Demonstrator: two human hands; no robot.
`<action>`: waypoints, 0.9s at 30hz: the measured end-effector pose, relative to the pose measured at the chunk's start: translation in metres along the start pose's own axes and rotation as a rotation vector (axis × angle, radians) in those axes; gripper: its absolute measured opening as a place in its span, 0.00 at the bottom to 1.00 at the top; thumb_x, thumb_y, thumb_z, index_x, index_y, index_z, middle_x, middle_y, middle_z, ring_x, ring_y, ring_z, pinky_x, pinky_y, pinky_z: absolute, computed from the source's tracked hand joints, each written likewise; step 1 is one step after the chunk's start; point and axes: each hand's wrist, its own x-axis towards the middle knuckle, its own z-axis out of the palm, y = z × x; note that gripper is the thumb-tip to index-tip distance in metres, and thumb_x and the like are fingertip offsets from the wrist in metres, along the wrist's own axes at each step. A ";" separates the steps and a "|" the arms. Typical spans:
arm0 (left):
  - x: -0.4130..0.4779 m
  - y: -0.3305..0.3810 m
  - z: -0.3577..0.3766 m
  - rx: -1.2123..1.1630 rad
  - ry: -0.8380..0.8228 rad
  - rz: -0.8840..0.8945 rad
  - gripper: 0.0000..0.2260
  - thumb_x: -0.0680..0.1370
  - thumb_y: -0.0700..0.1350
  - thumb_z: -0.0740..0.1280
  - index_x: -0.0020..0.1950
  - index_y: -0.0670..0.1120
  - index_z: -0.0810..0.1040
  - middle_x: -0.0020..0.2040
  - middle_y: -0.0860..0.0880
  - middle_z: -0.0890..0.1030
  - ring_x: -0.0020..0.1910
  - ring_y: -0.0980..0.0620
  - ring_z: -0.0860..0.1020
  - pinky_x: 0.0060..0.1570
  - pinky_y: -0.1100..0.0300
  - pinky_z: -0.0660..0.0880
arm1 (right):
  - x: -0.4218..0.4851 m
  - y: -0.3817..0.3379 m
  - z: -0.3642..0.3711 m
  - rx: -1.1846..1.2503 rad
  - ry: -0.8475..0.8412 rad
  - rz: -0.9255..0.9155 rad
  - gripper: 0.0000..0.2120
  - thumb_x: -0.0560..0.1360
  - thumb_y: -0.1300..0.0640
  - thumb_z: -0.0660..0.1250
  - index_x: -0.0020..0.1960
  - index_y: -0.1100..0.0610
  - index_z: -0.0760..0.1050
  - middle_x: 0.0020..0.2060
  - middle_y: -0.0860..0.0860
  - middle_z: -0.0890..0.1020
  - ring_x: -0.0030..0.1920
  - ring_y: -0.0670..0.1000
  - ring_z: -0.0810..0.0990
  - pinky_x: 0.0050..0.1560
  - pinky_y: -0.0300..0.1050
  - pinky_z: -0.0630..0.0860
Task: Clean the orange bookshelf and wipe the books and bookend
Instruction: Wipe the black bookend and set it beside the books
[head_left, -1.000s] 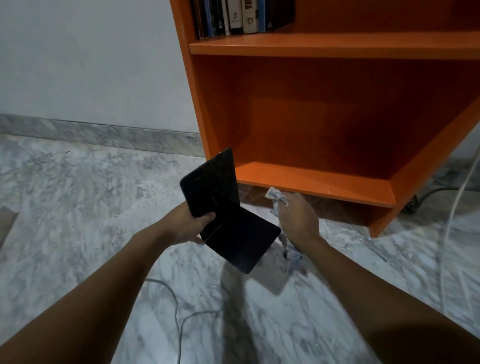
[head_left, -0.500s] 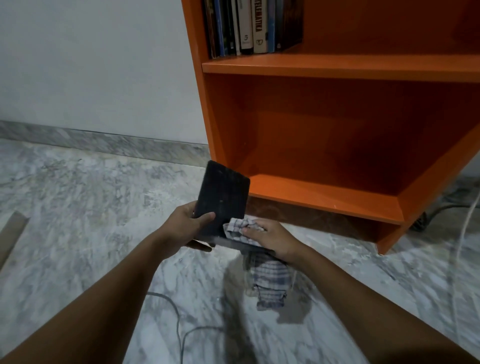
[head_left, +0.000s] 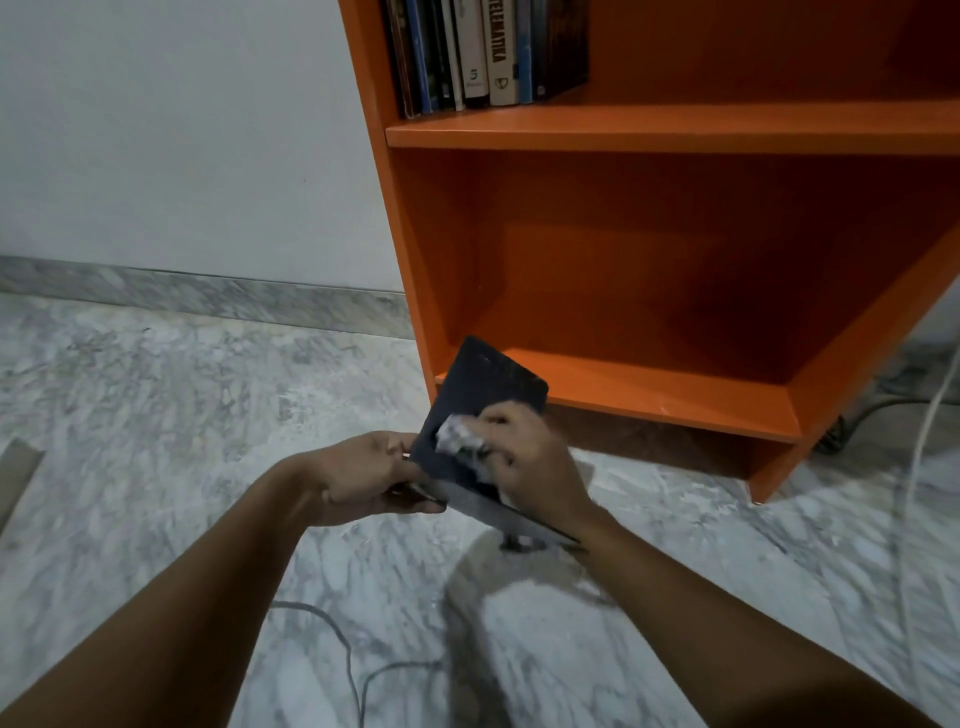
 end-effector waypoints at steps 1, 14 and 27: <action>0.000 -0.001 0.001 0.017 -0.015 -0.004 0.10 0.81 0.33 0.63 0.59 0.37 0.80 0.52 0.40 0.84 0.50 0.49 0.83 0.59 0.57 0.79 | 0.005 0.007 -0.004 0.042 0.049 0.181 0.16 0.73 0.61 0.59 0.55 0.54 0.82 0.46 0.50 0.76 0.45 0.50 0.73 0.42 0.41 0.70; 0.013 -0.001 -0.003 0.072 0.088 0.010 0.07 0.80 0.32 0.64 0.56 0.35 0.79 0.51 0.36 0.84 0.51 0.42 0.84 0.53 0.54 0.81 | 0.025 -0.012 0.010 -0.130 -0.084 -0.324 0.19 0.72 0.64 0.65 0.60 0.54 0.81 0.45 0.55 0.80 0.42 0.57 0.76 0.32 0.46 0.71; -0.003 -0.017 -0.020 0.181 0.110 -0.064 0.12 0.82 0.37 0.63 0.62 0.44 0.80 0.47 0.46 0.86 0.43 0.51 0.85 0.44 0.62 0.79 | 0.015 0.036 -0.014 -0.047 0.340 0.600 0.14 0.80 0.59 0.64 0.63 0.50 0.80 0.46 0.49 0.75 0.37 0.47 0.71 0.34 0.38 0.67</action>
